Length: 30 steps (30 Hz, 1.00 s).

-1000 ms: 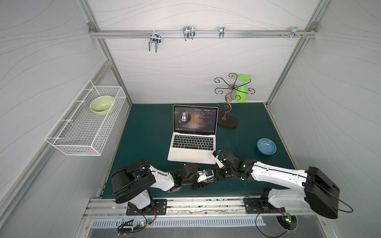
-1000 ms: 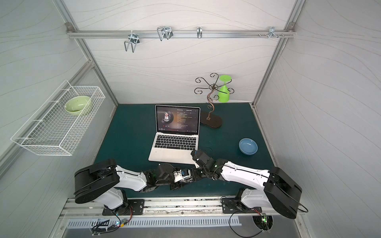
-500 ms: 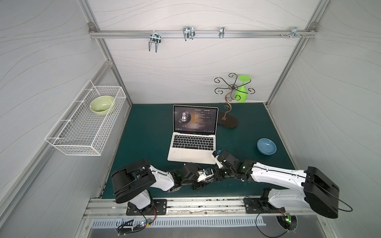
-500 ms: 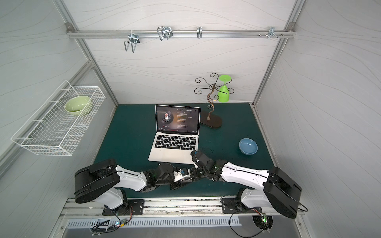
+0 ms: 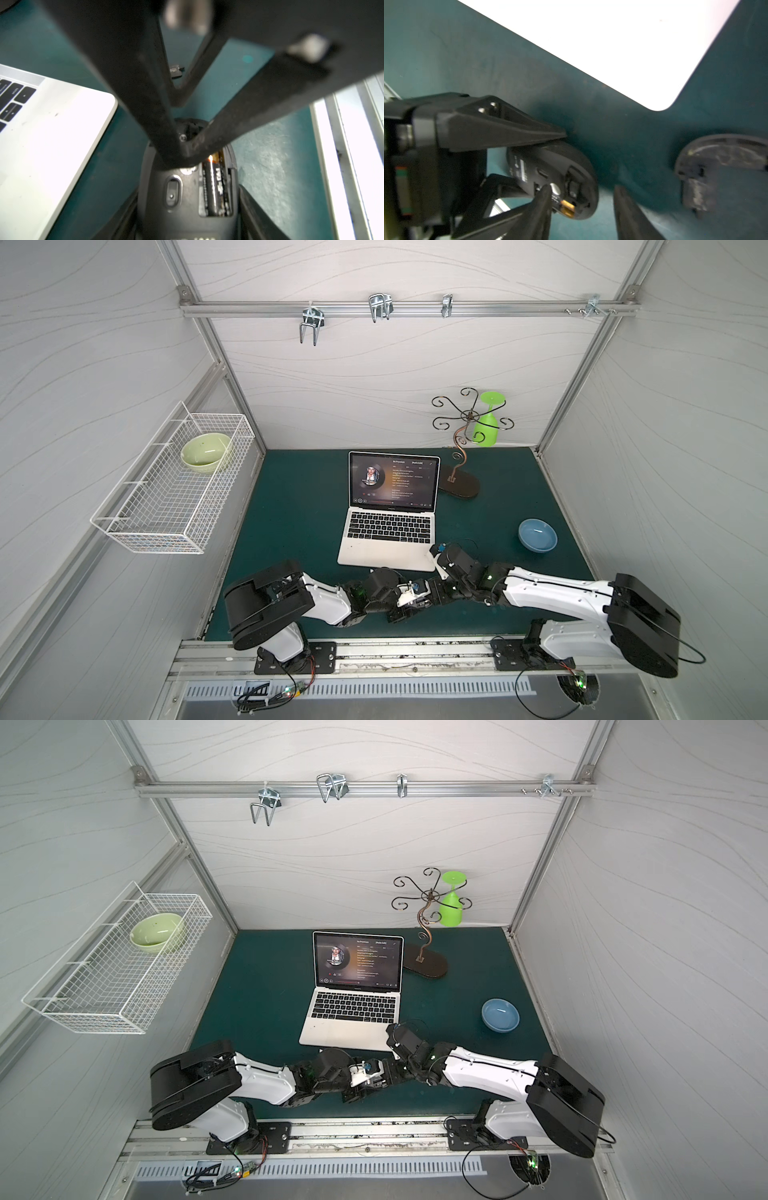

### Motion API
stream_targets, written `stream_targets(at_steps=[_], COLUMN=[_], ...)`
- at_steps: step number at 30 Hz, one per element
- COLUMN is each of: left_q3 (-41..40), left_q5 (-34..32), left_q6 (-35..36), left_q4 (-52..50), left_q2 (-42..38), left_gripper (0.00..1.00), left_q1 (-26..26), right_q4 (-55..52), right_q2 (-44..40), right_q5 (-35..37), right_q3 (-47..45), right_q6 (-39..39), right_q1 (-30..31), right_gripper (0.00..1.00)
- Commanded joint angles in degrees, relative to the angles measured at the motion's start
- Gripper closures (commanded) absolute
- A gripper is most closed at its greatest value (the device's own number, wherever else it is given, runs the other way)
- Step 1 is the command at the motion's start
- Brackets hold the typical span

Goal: Remove the wireless mouse receiver from the laptop
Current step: Insert the USB plug into the mouse.

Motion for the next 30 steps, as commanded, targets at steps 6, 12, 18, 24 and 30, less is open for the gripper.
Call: stream_targets(at_steps=[6, 12, 18, 24, 30], left_q3=[1.0, 1.0, 1.5, 2.9, 5.5], left_q5=[0.0, 0.8, 2.8, 7.0, 10.8], left_q6=[1.5, 1.3, 1.2, 0.7, -0.1], left_q4=[-2.9, -2.7, -3.3, -6.5, -11.3], left_q2=[1.5, 1.5, 1.7, 0.8, 0.1], left_gripper=[1.0, 1.0, 1.0, 1.0, 1.0], left_q1=[-0.1, 0.6, 1.7, 4.1, 7.5], right_q4=[-2.0, -3.2, -10.8, -20.5, -26.1], right_q2=[-3.2, -8.8, -12.9, -10.4, -5.7], right_q5=[-5.4, -13.8, -15.4, -11.4, -4.3], right_q3=[2.5, 1.1, 2.6, 4.9, 8.5], right_q6=[-1.5, -1.2, -3.6, -6.4, -9.1], right_q1=[-0.5, -7.9, -14.8, -21.1, -19.0], right_gripper=[0.41, 0.37, 0.39, 0.41, 0.42])
